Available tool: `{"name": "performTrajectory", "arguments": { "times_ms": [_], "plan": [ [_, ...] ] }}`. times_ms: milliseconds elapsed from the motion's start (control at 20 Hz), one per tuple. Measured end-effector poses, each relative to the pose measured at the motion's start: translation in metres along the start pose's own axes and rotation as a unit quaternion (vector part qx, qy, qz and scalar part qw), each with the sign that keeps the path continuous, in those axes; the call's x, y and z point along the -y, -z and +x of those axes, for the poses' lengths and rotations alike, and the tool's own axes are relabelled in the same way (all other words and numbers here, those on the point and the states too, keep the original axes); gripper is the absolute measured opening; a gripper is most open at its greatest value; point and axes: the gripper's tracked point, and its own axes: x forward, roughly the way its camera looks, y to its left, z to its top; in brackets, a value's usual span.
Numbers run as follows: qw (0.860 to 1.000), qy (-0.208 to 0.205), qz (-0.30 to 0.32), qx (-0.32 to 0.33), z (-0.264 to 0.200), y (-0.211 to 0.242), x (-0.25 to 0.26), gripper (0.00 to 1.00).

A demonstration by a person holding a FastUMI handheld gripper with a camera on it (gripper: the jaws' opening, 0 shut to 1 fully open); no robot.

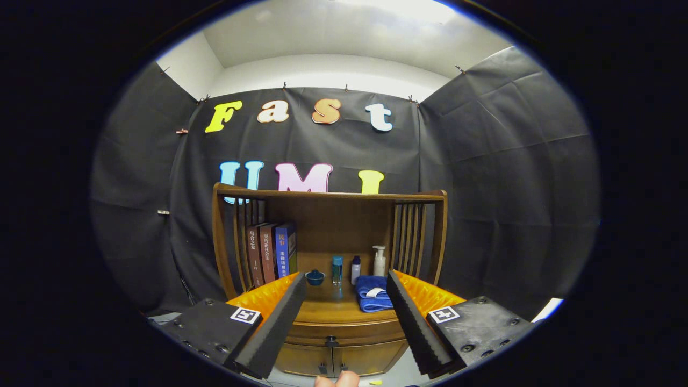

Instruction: Pull open the drawer, take out the items inside it, and place them on the countertop above the cabinet.

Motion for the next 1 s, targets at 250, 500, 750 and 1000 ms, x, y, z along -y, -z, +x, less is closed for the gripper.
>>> {"name": "performTrajectory", "arguments": {
  "times_ms": [250, 500, 750, 1000],
  "plan": [
    [0.999, -0.018, -0.022, 0.027, 0.009, 0.040, -0.010, 0.98],
    [0.999, -0.017, -0.045, 0.001, 0.027, 0.116, -0.010, 0.98],
    [0.999, -0.020, -0.008, -0.025, 0.040, 0.202, -0.008, 0.98],
    [0.997, -0.035, 0.030, -0.066, 0.057, 0.282, -0.013, 0.98]
  ]
}}
